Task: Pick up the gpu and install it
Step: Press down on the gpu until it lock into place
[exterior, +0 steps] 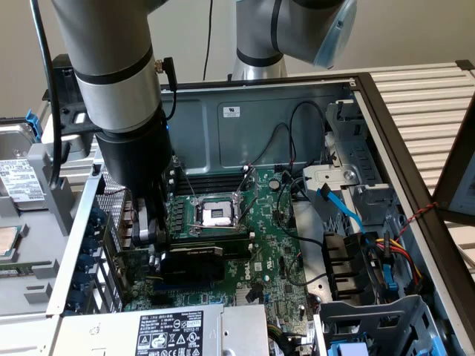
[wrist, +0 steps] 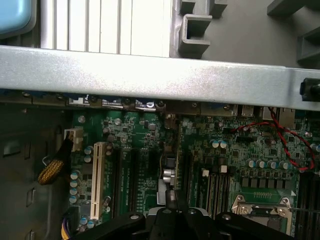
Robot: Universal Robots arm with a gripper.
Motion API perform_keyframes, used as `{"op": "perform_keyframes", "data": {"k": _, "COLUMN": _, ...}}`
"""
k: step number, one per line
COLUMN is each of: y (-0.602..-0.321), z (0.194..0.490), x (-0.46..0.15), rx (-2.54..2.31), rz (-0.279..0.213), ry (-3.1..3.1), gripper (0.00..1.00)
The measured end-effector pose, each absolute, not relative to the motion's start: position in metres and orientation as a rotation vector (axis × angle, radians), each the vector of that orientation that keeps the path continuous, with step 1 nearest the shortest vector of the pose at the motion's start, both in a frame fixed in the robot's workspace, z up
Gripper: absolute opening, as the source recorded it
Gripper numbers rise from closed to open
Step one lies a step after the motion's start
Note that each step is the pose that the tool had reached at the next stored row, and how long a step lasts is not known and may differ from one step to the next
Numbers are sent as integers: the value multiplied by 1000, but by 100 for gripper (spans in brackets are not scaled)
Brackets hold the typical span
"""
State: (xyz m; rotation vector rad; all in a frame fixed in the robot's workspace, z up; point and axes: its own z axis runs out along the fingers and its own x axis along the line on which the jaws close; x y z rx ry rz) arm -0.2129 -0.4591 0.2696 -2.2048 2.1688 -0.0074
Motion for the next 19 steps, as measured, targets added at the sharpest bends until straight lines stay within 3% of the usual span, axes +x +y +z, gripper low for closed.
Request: {"op": "perform_keyframes", "data": {"k": 19, "y": -459, "z": 267, "x": -213, "rx": -2205, "rz": -7, "ry": 2168, "gripper": 11}}
